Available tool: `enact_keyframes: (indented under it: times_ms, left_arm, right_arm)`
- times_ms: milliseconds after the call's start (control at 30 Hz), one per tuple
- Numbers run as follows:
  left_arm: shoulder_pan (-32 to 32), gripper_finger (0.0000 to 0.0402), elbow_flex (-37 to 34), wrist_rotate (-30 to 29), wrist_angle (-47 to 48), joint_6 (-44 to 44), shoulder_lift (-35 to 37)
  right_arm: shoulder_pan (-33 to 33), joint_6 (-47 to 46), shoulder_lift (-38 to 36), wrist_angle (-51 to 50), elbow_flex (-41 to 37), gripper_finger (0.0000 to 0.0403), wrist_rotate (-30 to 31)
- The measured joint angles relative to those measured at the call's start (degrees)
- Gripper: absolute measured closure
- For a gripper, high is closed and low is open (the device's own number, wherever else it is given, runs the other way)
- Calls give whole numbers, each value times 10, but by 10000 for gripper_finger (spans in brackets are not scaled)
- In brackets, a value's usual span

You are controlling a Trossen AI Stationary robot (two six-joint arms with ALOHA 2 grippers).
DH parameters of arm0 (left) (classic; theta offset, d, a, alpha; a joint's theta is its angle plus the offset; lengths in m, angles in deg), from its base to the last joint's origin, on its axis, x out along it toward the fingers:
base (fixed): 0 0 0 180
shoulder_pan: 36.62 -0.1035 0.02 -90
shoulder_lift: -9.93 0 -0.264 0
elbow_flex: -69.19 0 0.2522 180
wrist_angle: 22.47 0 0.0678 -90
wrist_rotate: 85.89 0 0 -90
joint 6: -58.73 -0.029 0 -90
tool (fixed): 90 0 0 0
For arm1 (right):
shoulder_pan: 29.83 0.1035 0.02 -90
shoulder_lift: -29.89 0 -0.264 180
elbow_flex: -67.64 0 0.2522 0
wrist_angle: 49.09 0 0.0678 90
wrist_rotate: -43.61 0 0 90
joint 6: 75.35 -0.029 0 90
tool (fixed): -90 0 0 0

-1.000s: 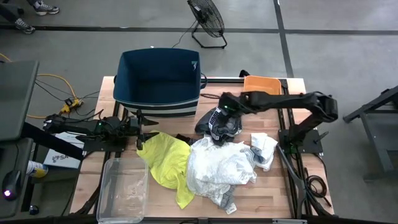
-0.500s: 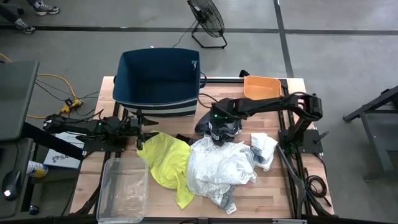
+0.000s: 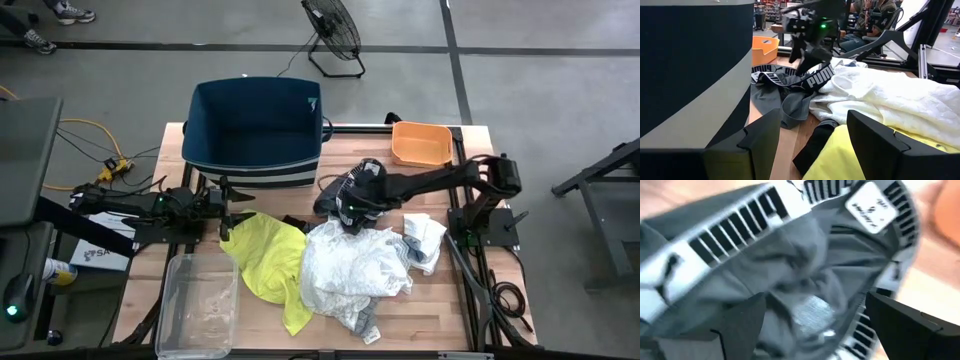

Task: Pick & Place Cloths
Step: Put the gray underwear into the transparent bin

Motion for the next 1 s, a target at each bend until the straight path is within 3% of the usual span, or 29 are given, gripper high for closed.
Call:
enact_keyframes:
  times_ms: [200, 467, 733, 1000]
  left_arm:
    - [0, 174, 0, 0, 0, 0, 0]
    - [0, 174, 0, 0, 1, 0, 0]
    - [0, 174, 0, 0, 1, 0, 0]
    - [0, 174, 0, 0, 1, 0, 0]
  right_arm:
    - [2, -46, -50, 46, -93, 66, 8]
    - [-38, -7, -91, 358, -207, 66, -59]
    - [-95, -11, -86, 387, -215, 66, -82]
    - [-97, -12, -57, 410, -214, 66, -108]
